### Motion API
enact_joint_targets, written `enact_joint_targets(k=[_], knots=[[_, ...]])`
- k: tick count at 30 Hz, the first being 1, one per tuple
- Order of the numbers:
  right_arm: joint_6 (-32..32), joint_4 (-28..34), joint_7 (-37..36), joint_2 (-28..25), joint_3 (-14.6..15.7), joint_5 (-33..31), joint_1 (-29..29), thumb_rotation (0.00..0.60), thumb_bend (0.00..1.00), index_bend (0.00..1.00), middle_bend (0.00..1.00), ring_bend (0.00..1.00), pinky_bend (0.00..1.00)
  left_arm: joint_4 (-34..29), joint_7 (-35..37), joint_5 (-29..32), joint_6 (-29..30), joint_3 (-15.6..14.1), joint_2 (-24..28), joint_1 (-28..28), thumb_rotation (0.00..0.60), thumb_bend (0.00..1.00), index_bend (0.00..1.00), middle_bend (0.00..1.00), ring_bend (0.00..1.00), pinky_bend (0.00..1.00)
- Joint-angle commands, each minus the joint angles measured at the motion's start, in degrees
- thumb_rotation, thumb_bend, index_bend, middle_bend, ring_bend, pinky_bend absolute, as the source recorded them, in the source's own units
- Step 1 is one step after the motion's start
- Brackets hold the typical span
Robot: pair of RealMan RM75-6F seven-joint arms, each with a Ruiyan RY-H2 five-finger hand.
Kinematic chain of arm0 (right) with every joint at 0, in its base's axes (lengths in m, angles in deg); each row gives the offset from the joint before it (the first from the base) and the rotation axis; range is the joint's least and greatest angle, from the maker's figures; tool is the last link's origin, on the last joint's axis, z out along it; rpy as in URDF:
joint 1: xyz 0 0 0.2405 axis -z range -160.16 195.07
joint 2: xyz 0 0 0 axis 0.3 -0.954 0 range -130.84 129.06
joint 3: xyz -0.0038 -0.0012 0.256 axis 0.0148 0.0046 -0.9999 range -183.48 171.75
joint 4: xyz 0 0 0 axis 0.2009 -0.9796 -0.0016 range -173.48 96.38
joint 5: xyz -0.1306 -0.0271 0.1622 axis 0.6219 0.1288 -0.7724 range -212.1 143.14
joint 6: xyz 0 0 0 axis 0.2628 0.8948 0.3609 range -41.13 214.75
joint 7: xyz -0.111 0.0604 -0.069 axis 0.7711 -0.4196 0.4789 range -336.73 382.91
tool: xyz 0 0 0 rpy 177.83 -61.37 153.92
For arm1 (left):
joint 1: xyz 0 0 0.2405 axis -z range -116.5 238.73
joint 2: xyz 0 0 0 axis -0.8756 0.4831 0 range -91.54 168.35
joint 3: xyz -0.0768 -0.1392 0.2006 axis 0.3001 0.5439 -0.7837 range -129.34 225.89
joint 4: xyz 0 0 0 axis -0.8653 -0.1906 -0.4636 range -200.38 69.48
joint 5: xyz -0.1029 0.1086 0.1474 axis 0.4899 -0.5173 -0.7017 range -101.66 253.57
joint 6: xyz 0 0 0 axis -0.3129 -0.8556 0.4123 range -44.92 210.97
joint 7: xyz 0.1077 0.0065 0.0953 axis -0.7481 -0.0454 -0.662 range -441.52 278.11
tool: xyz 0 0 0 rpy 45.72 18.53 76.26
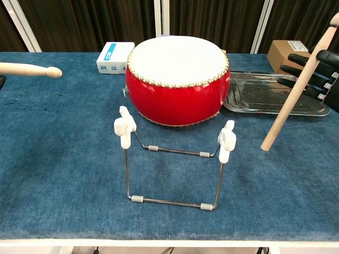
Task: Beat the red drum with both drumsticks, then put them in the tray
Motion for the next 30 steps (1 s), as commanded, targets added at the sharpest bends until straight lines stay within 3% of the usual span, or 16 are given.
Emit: enact_joint_targets(k=[1, 9, 15, 21, 26, 30], knots=[[0.99, -2.32, -2.19, 1.61, 0.75, 1.07, -0.72, 0.600, 0.33, 0.48, 0.39, 0.21, 0.27, 0.06, 0.10, 0.06, -0.12, -0.06, 0.06, 0.00, 0.600, 0.56, 1.00, 1.00, 1.00, 1.00], [3.45, -5.54, -2.29, 3.25, 2.64, 3.15, -1.18, 0.600, 0.31, 0.47, 0.39, 0.22, 0.28, 0.02, 0.27, 0.07, -0.16, -0.26, 0.33, -0.11, 0.600, 0.56, 1.00, 1.00, 1.00, 1.00], [4.85, -6.25, 2.23, 4.18, 4.20, 4.15, -0.96, 0.600, 0.27, 0.48, 0.44, 0.27, 0.31, -0.07, 0.25, -0.08, -0.09, -0.47, 0.49, -0.22, 0.600, 0.56, 1.00, 1.00, 1.00, 1.00], [4.76, -6.34, 7.00, 5.56, 5.67, 4.46, -0.91, 0.600, 0.17, 0.56, 0.49, 0.32, 0.34, -0.36, 0.17, -0.31, 0.05, -0.66, 0.71, -0.36, 0.600, 0.56, 1.00, 1.00, 1.00, 1.00], [4.32, -6.61, 11.26, 6.97, 6.46, 4.39, -0.84, 0.600, 0.05, 0.67, 0.56, 0.37, 0.39, -0.61, -0.08, -0.29, -0.18, -0.80, 0.85, -0.33, 0.600, 0.56, 1.00, 1.00, 1.00, 1.00], [4.08, -6.73, 15.40, 8.14, 7.03, 4.43, -0.72, 0.600, 0.02, 0.78, 0.63, 0.45, 0.44, -0.83, -0.31, -0.25, -0.38, -0.86, 0.97, -0.26, 0.600, 0.56, 1.00, 1.00, 1.00, 1.00]])
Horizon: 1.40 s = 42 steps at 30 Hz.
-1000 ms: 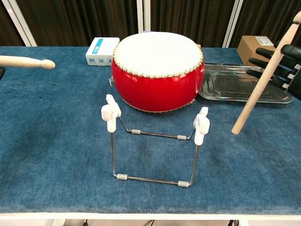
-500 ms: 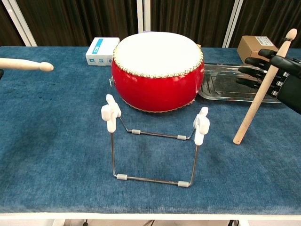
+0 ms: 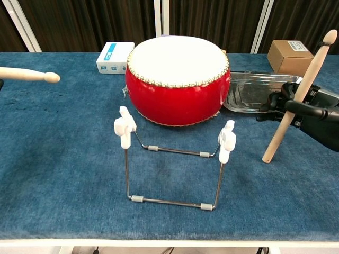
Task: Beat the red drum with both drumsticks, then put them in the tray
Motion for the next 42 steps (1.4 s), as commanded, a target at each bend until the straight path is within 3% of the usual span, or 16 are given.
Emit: enact_joint_targets(k=[1, 11, 18, 20, 24, 26, 30, 33, 42], knots=[[-0.38, -0.26, 3.67, 1.41, 0.71, -0.07, 0.20, 0.600, 0.02, 0.81, 0.65, 0.47, 0.46, -0.10, -0.05, -0.02, -0.07, 0.00, 0.06, 0.05, 0.600, 0.56, 1.00, 1.00, 1.00, 1.00], [-2.66, -2.19, 9.66, 4.73, 1.69, -0.98, 0.25, 0.600, 0.02, 0.99, 0.79, 0.62, 0.57, 0.20, 0.43, -0.16, -0.22, -0.07, 0.12, 0.09, 0.600, 0.56, 1.00, 1.00, 1.00, 1.00], [-2.67, -2.14, 12.50, 6.38, 0.57, -2.08, 0.09, 0.600, 0.04, 1.00, 0.95, 0.84, 0.70, 0.54, 0.94, -0.31, -0.35, -0.11, 0.13, 0.13, 0.600, 0.56, 1.00, 1.00, 1.00, 1.00], [-2.45, -1.94, 14.18, 6.82, 0.19, -2.28, 0.07, 0.600, 0.12, 1.00, 0.98, 0.89, 0.74, 0.70, 1.06, -0.32, -0.45, -0.11, 0.10, 0.18, 0.600, 0.56, 1.00, 1.00, 1.00, 1.00], [-2.14, -2.08, 19.89, 7.58, 0.10, -1.72, -0.19, 0.600, 0.53, 1.00, 1.00, 0.99, 0.85, 0.99, 1.03, -0.32, -0.94, -0.15, 0.12, 0.43, 0.600, 0.56, 1.00, 1.00, 1.00, 1.00], [-2.15, -1.86, 24.74, 7.57, 0.08, -1.16, -0.57, 0.600, 0.62, 1.00, 1.00, 1.00, 0.88, 1.16, 0.71, -0.33, -1.37, -0.24, 0.19, 0.66, 0.600, 0.56, 1.00, 1.00, 1.00, 1.00], [-2.16, -0.98, 38.52, 5.80, 0.58, 0.88, -1.51, 0.600, 0.68, 1.00, 1.00, 1.00, 0.92, 1.22, -0.02, -0.28, -1.70, -0.22, 0.48, 0.92, 0.600, 0.56, 1.00, 1.00, 1.00, 1.00], [-2.74, 3.23, 49.29, 2.42, 0.16, 0.86, -1.89, 0.600, 0.72, 1.00, 1.00, 1.00, 0.93, 1.07, -0.09, -0.27, -1.50, -0.07, 0.79, 0.92, 0.600, 0.56, 1.00, 1.00, 1.00, 1.00], [-10.82, 26.12, 79.03, -18.79, -3.66, -5.10, -5.28, 0.600, 0.77, 1.00, 1.00, 1.00, 0.96, 0.82, -1.93, 0.10, -3.92, 0.76, 2.20, 2.92, 0.600, 0.56, 1.00, 1.00, 1.00, 1.00]])
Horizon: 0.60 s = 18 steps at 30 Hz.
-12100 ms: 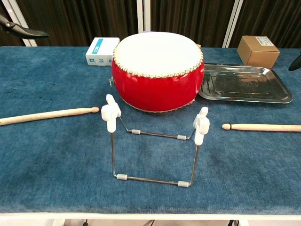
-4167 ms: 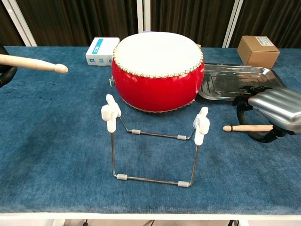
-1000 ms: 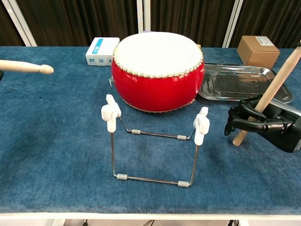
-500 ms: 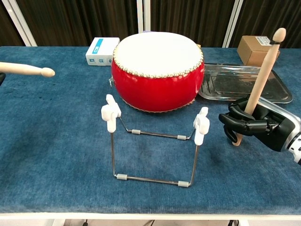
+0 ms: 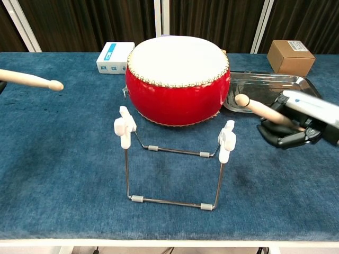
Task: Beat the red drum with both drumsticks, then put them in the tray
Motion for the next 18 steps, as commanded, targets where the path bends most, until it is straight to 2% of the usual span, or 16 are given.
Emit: enact_joint_targets(k=[1, 4, 10, 14, 18], knots=[[-6.05, 15.55, 16.73, -14.80, -3.35, -5.20, -2.72, 0.600, 0.77, 1.00, 1.00, 1.00, 0.96, -0.04, -0.43, 0.63, -1.11, 1.11, 0.10, 1.27, 0.600, 0.56, 1.00, 1.00, 1.00, 1.00], [-9.24, 20.66, 21.65, -20.54, -5.09, -8.69, -4.13, 0.600, 0.76, 1.00, 1.00, 1.00, 0.96, 0.05, -0.59, 2.05, -2.85, 2.77, -0.49, 3.10, 0.600, 0.56, 1.00, 1.00, 1.00, 1.00], [-18.72, 25.93, 34.55, -28.78, -9.07, -18.58, -9.55, 0.600, 0.76, 1.00, 1.00, 1.00, 0.96, 2.18, -3.60, 6.41, -7.39, 6.54, -3.49, 8.31, 0.600, 0.56, 1.00, 1.00, 1.00, 1.00], [-24.49, 28.20, 44.20, -31.50, -11.42, -27.44, -14.54, 0.600, 0.75, 1.00, 1.00, 1.00, 0.96, 5.15, -5.29, 9.34, -9.58, 8.66, -6.76, 11.67, 0.600, 0.56, 1.00, 1.00, 1.00, 1.00], [-28.08, 29.04, 51.49, -31.76, -12.89, -37.17, -19.85, 0.600, 0.75, 1.00, 1.00, 1.00, 0.96, 8.14, -6.44, 11.79, -10.96, 10.12, -10.10, 14.50, 0.600, 0.56, 1.00, 1.00, 1.00, 1.00]])
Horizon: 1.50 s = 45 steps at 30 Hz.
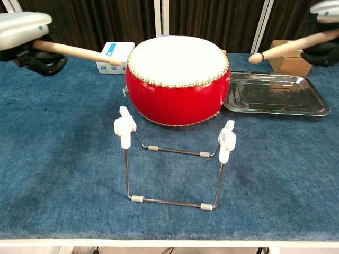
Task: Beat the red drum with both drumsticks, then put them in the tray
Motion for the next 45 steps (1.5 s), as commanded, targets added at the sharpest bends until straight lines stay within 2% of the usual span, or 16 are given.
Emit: enact_joint_targets(k=[1, 7, 13, 18, 22, 25, 29, 32, 34, 36, 40, 43, 45], knots=[[-5.59, 1.91, 9.15, -1.47, -2.83, -12.13, -7.64, 0.600, 0.75, 1.00, 1.00, 1.00, 0.96, 2.52, -1.39, 2.11, -1.26, 1.46, -2.84, 2.51, 0.600, 0.56, 1.00, 1.00, 1.00, 1.00], [-6.85, -0.21, 14.77, 0.62, -3.33, -25.35, -15.21, 0.600, 0.75, 1.00, 1.00, 1.00, 0.96, 5.79, -2.96, 5.26, -2.55, 4.06, -6.37, 6.64, 0.600, 0.56, 1.00, 1.00, 1.00, 1.00], [-4.91, -1.97, 18.11, 2.95, -2.74, -33.62, -20.29, 0.600, 0.77, 1.00, 1.00, 1.00, 0.96, 9.92, -6.01, 10.99, -5.75, 6.71, -9.37, 11.92, 0.600, 0.56, 1.00, 1.00, 1.00, 1.00], [-3.60, -6.59, 24.84, 7.93, 1.56, -39.74, -24.65, 0.600, 0.77, 1.00, 1.00, 1.00, 0.96, 12.55, -7.40, 13.87, -6.22, 7.69, -10.53, 14.49, 0.600, 0.56, 1.00, 1.00, 1.00, 1.00], [-0.51, -9.43, 33.40, 11.91, 6.11, -46.88, -28.70, 0.600, 0.78, 1.00, 1.00, 1.00, 0.96, 16.43, -9.77, 15.74, -6.41, 6.69, -12.66, 16.34, 0.600, 0.56, 1.00, 1.00, 1.00, 1.00], [1.13, -9.59, 37.21, 13.15, 7.62, -50.88, -30.72, 0.600, 0.78, 1.00, 1.00, 1.00, 0.96, 20.75, -12.30, 17.26, -7.65, 4.89, -15.12, 17.81, 0.600, 0.56, 1.00, 1.00, 1.00, 1.00], [2.75, -7.25, 34.62, 11.63, 5.20, -50.38, -30.48, 0.600, 0.78, 1.00, 1.00, 1.00, 0.96, 24.21, -15.38, 17.73, -7.85, 2.52, -17.09, 18.70, 0.600, 0.56, 1.00, 1.00, 1.00, 1.00], [2.80, -5.28, 29.91, 9.26, 2.37, -47.23, -28.94, 0.600, 0.78, 1.00, 1.00, 1.00, 0.96, 22.48, -15.04, 17.52, -5.48, 2.97, -16.00, 18.05, 0.600, 0.56, 1.00, 1.00, 1.00, 1.00], [2.47, -5.17, 28.39, 8.54, 1.67, -45.80, -28.35, 0.600, 0.78, 1.00, 1.00, 1.00, 0.96, 19.06, -13.07, 17.52, -3.55, 4.40, -14.00, 17.07, 0.600, 0.56, 1.00, 1.00, 1.00, 1.00], [2.09, -6.24, 28.78, 9.22, 2.21, -45.62, -28.41, 0.600, 0.78, 1.00, 1.00, 1.00, 0.96, 15.62, -11.38, 17.48, -2.11, 5.62, -11.90, 16.18, 0.600, 0.56, 1.00, 1.00, 1.00, 1.00], [0.43, -11.11, 33.55, 14.00, 6.23, -48.64, -29.84, 0.600, 0.78, 1.00, 1.00, 1.00, 0.96, 10.55, -9.80, 16.77, 0.68, 7.10, -8.72, 15.13, 0.600, 0.57, 1.00, 1.00, 1.00, 1.00], [0.91, -13.67, 37.59, 17.04, 8.77, -51.85, -31.14, 0.600, 0.78, 1.00, 1.00, 1.00, 0.96, 10.88, -10.24, 17.95, 0.38, 7.03, -9.25, 15.71, 0.600, 0.56, 1.00, 1.00, 1.00, 1.00], [2.03, -13.35, 37.49, 17.21, 8.23, -52.46, -31.25, 0.600, 0.78, 1.00, 1.00, 1.00, 0.96, 13.12, -11.35, 18.98, -0.66, 6.15, -10.97, 16.66, 0.600, 0.56, 1.00, 1.00, 1.00, 1.00]])
